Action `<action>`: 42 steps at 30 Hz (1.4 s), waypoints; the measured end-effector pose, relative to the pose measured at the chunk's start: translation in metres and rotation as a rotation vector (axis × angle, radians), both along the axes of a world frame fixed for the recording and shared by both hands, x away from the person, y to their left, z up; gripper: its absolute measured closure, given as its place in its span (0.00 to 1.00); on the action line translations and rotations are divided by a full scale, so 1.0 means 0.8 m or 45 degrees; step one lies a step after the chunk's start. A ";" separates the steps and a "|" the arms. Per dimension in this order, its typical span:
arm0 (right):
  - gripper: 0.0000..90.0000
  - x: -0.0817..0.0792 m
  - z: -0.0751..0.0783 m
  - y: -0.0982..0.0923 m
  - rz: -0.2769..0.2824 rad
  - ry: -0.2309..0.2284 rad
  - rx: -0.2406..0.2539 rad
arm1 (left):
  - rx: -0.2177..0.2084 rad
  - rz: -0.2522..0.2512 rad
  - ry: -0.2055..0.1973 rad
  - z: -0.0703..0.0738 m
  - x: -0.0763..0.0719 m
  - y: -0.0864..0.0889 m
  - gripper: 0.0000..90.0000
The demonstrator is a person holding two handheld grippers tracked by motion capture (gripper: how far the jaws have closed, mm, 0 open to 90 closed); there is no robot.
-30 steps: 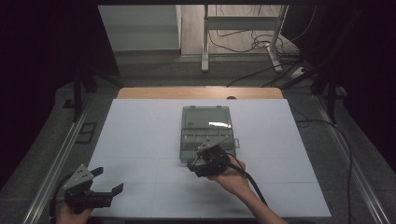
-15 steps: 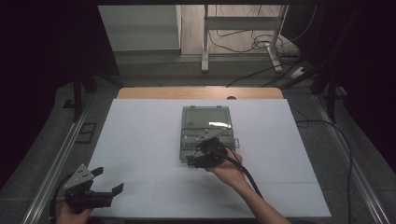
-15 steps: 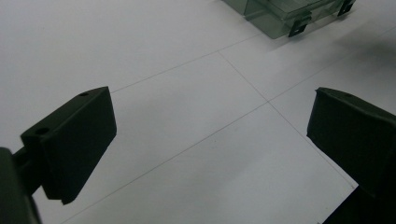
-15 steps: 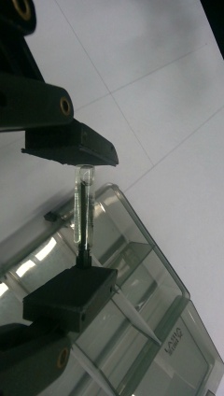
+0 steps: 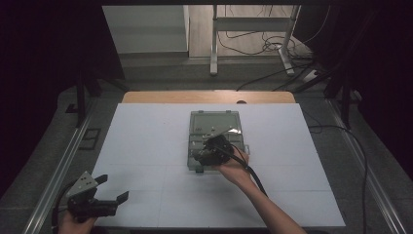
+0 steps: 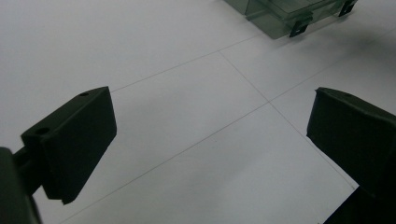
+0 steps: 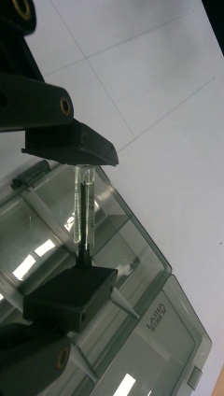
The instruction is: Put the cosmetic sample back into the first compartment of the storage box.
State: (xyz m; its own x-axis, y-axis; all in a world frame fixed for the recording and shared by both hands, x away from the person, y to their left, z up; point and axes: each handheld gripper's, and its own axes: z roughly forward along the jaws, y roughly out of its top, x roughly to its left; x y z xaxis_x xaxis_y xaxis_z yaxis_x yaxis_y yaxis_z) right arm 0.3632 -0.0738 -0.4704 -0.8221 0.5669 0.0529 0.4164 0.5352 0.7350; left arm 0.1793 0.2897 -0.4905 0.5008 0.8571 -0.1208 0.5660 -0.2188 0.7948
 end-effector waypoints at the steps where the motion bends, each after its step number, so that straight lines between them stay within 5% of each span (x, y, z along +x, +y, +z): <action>1: 0.44 0.004 -0.001 0.001 -0.008 0.002 -0.003 | 0.000 0.001 0.000 0.000 0.000 0.000 0.02; 42: 0.44 0.066 -0.025 0.036 -0.093 -0.028 -0.043 | -0.003 0.009 0.011 0.000 0.001 0.001 0.02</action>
State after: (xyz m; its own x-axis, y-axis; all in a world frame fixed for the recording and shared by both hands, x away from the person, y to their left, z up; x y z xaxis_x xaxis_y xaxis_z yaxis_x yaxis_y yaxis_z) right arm 0.4157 -0.0449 -0.4903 -0.7790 0.6268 0.0150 0.4393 0.5286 0.7264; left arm 0.1802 0.2907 -0.4908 0.4937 0.8603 -0.1272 0.5744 -0.2127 0.7904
